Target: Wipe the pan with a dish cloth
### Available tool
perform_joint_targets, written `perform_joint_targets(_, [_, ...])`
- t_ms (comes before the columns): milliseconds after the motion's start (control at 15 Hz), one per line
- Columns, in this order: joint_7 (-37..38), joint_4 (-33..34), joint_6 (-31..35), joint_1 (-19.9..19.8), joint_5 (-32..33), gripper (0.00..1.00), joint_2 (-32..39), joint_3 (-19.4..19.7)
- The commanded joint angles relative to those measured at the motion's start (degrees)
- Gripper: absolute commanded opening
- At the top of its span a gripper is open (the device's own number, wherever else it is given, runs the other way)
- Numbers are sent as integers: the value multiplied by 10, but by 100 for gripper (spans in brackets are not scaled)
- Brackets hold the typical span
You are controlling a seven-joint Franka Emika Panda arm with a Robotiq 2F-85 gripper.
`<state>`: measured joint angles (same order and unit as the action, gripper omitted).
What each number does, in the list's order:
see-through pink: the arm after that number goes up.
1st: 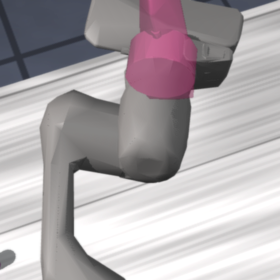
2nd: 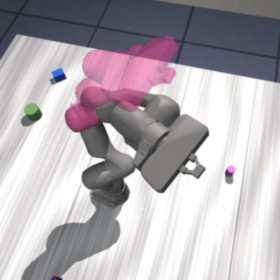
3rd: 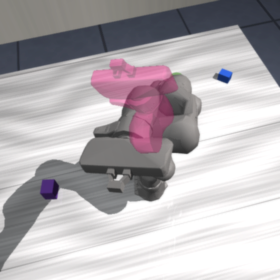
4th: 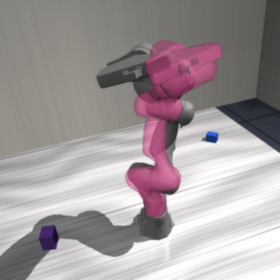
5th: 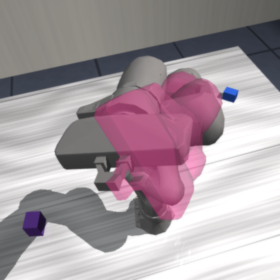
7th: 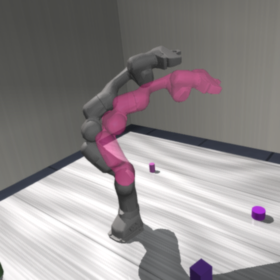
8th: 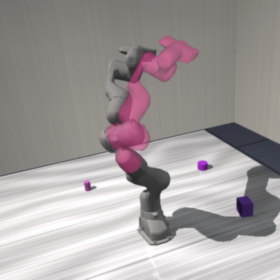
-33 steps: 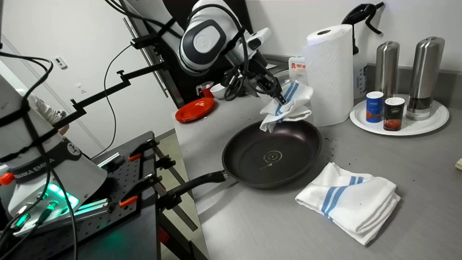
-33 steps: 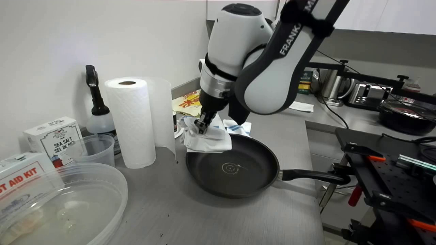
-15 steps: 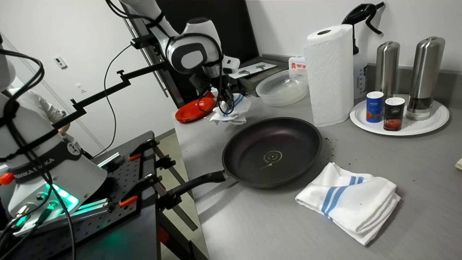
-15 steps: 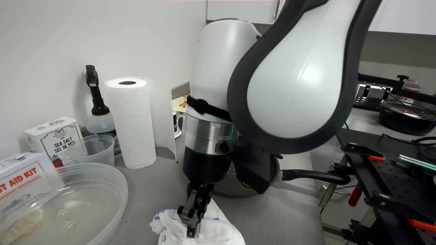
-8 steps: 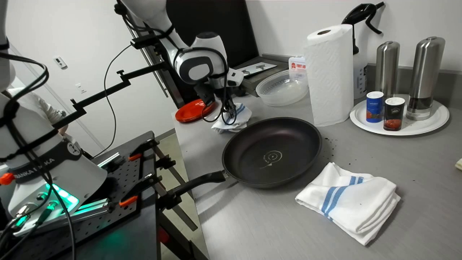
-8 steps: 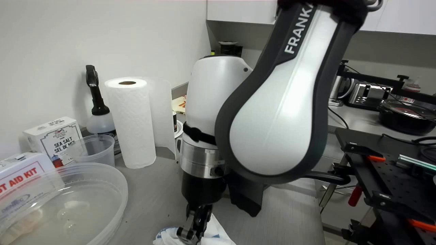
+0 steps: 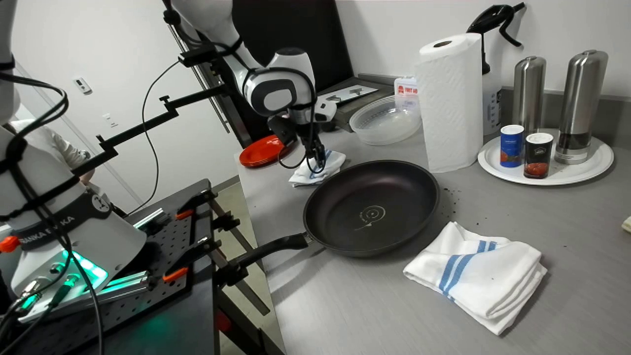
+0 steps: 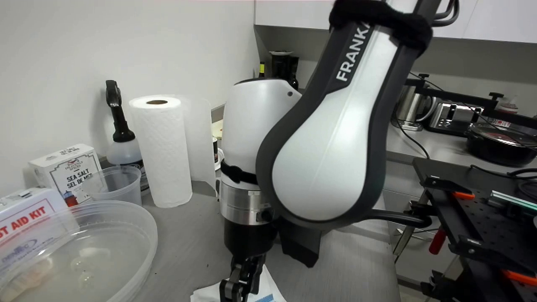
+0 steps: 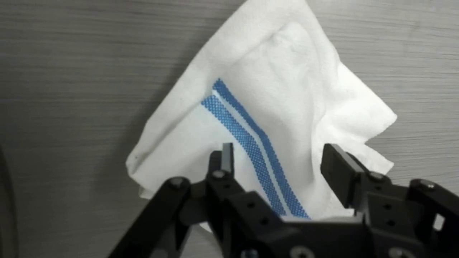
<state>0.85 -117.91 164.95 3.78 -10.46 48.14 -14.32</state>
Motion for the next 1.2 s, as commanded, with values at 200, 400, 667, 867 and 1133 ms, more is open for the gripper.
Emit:
perform_joint_targets(200, [3, 7, -50, 14, 16, 100, -20, 12])
perform_joint_targets(400, [16, 3, -60, 41, 34, 100, -41, 37])
perform_joint_targets(667, [38, -4, -61, 93, 82, 100, -73, 96])
perform_joint_targets(867, [62, -17, -57, 122, 114, 100, -96, 136])
perform_joint_targets(1133, [100, -43, -51, 145, 142, 100, -119, 187])
